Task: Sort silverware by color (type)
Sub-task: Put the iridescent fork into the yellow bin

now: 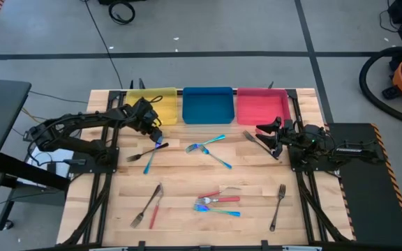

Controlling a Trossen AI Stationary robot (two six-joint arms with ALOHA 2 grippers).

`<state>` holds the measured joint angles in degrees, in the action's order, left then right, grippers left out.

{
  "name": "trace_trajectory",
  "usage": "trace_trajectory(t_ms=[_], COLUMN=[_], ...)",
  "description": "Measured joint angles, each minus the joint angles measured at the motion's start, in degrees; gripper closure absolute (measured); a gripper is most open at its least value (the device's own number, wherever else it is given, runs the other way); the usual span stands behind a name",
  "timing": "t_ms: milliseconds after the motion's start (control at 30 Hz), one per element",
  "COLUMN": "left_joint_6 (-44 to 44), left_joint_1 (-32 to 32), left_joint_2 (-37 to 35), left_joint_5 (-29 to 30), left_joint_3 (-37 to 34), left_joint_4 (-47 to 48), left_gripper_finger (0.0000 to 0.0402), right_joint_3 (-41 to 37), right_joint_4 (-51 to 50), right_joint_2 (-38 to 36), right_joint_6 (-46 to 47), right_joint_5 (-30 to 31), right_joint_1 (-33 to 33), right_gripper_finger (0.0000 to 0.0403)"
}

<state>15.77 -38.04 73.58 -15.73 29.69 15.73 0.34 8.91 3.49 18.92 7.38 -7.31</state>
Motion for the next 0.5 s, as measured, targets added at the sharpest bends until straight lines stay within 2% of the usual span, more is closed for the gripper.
trace_trajectory(t_ms=[500], left_joint_6=[0.3], left_joint_1=[0.8], left_joint_2=[2.4], left_joint_5=[2.4], left_joint_3=[0.0], left_joint_4=[-0.8], left_gripper_finger=[0.0221], right_joint_3=[0.0], right_joint_4=[0.0], right_joint_2=[0.0], right_joint_6=[0.0], right_joint_5=[0.0], right_joint_1=[0.0], right_gripper_finger=[0.0161])
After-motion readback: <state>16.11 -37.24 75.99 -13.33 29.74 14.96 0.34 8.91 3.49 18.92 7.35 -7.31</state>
